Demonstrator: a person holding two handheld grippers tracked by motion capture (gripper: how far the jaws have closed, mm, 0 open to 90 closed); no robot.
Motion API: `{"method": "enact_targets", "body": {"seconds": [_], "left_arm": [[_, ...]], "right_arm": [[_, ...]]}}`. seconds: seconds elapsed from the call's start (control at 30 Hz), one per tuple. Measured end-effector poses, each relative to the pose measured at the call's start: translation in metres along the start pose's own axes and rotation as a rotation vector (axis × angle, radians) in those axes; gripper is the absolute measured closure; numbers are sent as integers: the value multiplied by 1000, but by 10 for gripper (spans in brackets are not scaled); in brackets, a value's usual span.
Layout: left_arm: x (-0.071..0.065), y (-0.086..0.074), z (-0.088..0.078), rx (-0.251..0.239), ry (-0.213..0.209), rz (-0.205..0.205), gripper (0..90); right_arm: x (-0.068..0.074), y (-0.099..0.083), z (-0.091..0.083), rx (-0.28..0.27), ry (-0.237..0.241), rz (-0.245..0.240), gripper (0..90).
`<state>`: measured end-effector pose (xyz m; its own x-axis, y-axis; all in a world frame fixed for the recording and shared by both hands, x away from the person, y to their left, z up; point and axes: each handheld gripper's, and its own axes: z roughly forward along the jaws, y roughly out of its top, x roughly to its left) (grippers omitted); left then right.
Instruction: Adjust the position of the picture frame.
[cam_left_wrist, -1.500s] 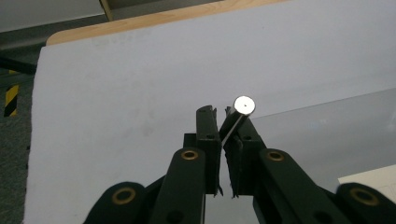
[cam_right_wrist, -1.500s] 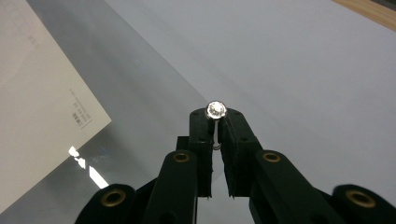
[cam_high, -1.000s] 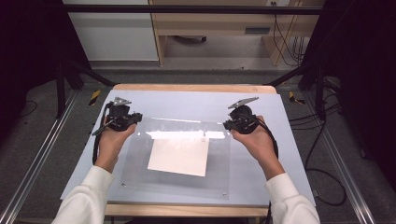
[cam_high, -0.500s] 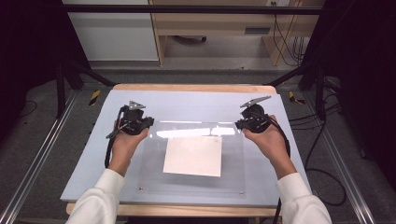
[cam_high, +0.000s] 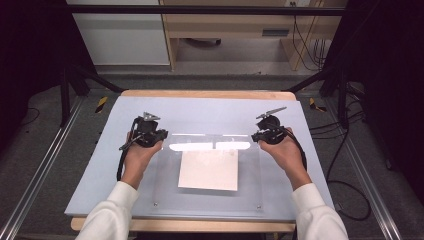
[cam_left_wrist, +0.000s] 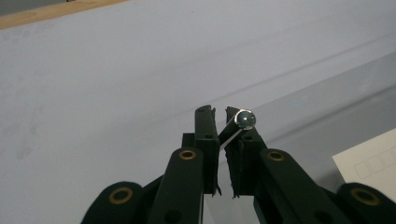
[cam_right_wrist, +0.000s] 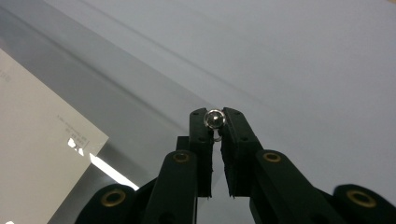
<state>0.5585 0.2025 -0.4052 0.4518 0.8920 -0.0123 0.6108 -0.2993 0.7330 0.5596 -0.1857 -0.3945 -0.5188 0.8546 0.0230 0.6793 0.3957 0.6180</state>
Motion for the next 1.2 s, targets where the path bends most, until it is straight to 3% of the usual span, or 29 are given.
{"method": "enact_targets", "body": {"seconds": [0.33, 0.87, 1.2], "left_arm": [[2, -1, 16, 18, -7, -2, 826], [1, -6, 53, 57, -15, -3, 836], [1, -11, 61, 67, -8, -1, 842]], "right_arm": [[-10, 4, 17, 31, 3, 22, 833], [-25, -12, 44, 10, -19, 51, 844], [-24, -20, 54, -12, -45, 46, 854]]}}
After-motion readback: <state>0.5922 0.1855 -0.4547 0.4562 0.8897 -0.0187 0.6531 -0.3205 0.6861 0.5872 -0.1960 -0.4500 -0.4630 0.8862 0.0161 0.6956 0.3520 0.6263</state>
